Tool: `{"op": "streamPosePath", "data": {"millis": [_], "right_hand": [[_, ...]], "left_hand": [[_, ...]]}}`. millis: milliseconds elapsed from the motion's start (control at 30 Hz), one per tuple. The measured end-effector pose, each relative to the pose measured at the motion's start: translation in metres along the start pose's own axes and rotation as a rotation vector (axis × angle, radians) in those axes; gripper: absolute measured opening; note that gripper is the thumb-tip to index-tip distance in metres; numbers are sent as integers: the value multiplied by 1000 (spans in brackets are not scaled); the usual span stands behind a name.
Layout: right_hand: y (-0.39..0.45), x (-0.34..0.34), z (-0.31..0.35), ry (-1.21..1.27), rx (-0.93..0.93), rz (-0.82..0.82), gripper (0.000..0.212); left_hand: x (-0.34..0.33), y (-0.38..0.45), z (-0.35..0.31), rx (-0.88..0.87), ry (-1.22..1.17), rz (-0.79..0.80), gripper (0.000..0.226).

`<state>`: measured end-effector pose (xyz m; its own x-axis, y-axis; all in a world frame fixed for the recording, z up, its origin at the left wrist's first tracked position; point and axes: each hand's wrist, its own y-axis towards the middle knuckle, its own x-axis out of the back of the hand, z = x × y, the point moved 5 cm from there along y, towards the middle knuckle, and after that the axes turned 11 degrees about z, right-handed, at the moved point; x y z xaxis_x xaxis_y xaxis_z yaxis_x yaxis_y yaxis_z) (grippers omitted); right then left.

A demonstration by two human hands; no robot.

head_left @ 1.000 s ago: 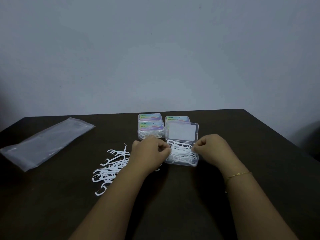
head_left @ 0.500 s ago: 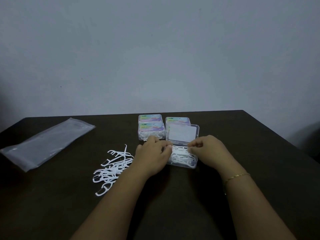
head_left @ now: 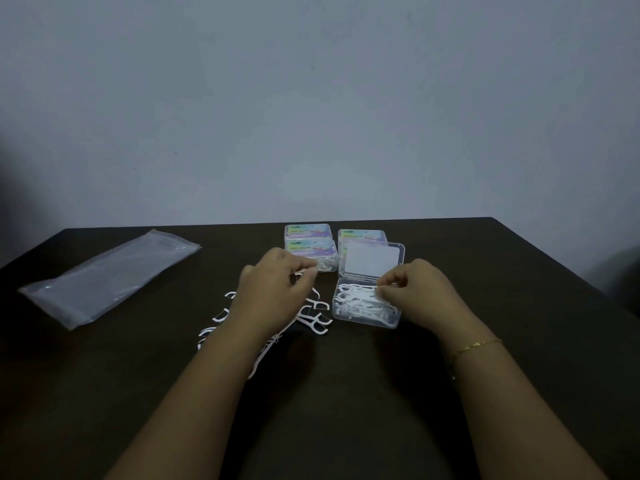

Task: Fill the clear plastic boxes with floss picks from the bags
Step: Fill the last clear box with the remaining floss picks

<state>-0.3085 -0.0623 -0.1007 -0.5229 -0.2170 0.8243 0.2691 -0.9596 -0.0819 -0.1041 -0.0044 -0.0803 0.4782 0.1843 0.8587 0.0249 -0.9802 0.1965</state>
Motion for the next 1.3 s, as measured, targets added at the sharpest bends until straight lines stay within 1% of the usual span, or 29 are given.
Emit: {"op": "streamPosePath", "data": {"millis": [100,200,267,333,433,533,633,700,867,1067,1300], "right_hand": [[-5,-1,15,-60,72,-123,15],[-19,-10,40,-280,180,-198,22],[-28,-20,56,-362,273,-188,25],[-35,-32,70,-411,349,-144,28],[-39,-52,86,-535,408,-55,42],[-35,-62,97,-675,369,-31,53],[-26,-62,103,-756,267,-4,56],[-18,-61,106,-789,209,41,53],[2,-62,108,-803,128,115,37],[7,-64,109,-805,165,-25,27],[4,-67,109,-804,168,-34,27]], "left_hand": [[11,-5,16,32,-24,-30,27],[15,-9,26,43,-5,25,27],[15,-12,37,60,25,109,26],[16,-15,51,82,75,177,24],[18,-19,70,105,160,209,33],[18,-20,79,127,141,206,40],[14,-19,78,120,144,176,45],[13,-19,76,103,147,150,46],[13,-19,75,76,151,127,46],[13,-18,73,61,173,127,44],[14,-19,71,49,145,113,42]]}}
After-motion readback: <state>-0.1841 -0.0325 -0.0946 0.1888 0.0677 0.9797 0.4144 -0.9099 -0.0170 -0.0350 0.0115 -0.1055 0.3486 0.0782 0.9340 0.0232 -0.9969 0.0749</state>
